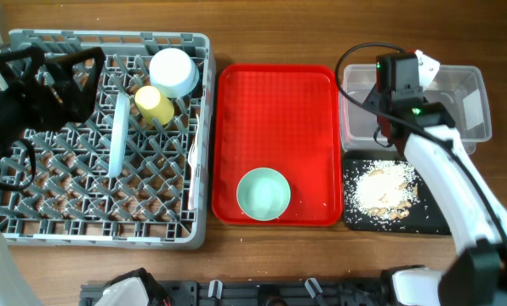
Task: Sort waste into correct bins and load items into the dishwasher rack
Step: 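Carry the candy wrapper into the clear plastic bin and release it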
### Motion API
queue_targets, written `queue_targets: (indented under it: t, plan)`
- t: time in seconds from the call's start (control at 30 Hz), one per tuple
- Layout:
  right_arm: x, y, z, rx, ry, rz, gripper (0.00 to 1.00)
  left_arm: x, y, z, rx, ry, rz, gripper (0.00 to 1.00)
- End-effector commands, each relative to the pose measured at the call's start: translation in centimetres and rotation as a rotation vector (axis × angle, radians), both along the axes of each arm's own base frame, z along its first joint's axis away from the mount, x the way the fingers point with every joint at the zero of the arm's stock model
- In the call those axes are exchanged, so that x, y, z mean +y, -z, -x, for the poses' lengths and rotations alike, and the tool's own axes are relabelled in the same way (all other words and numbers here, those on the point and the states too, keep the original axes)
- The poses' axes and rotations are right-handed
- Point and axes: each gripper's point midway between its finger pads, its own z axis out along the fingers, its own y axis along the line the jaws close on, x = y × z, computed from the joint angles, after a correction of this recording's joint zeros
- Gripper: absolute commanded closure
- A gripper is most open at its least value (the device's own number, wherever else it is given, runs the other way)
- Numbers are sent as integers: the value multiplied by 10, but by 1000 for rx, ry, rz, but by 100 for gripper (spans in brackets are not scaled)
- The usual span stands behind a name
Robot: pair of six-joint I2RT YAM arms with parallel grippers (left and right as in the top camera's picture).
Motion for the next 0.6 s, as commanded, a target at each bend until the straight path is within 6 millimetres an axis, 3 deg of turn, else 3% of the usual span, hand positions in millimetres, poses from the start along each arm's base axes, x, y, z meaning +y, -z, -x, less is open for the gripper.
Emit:
queue_targets:
  t: [0.0,0.07,0.17,0.37,0.47,0.57]
  plan:
    - [-5,33,-3,82,-3,-10,68,-2,-2,1,-4,8,11,0]
    - [-7,34,-4,92,-20,5,34,-2,-2,1,-4,8,11,0]
    - [-7,18,-6,75,-72,39,12,-2,-2,1,-4,8,11,0]
    - [20,-34,1,-36,-185,-97,2,-2,-2,1,-4,8,11,0]
    - [56,-76,13,-135,-413,-184,2,-2,-2,1,-4,8,11,0]
    - [97,-115,39,-223,-723,-237,0,-2,-2,1,-4,8,11,0]
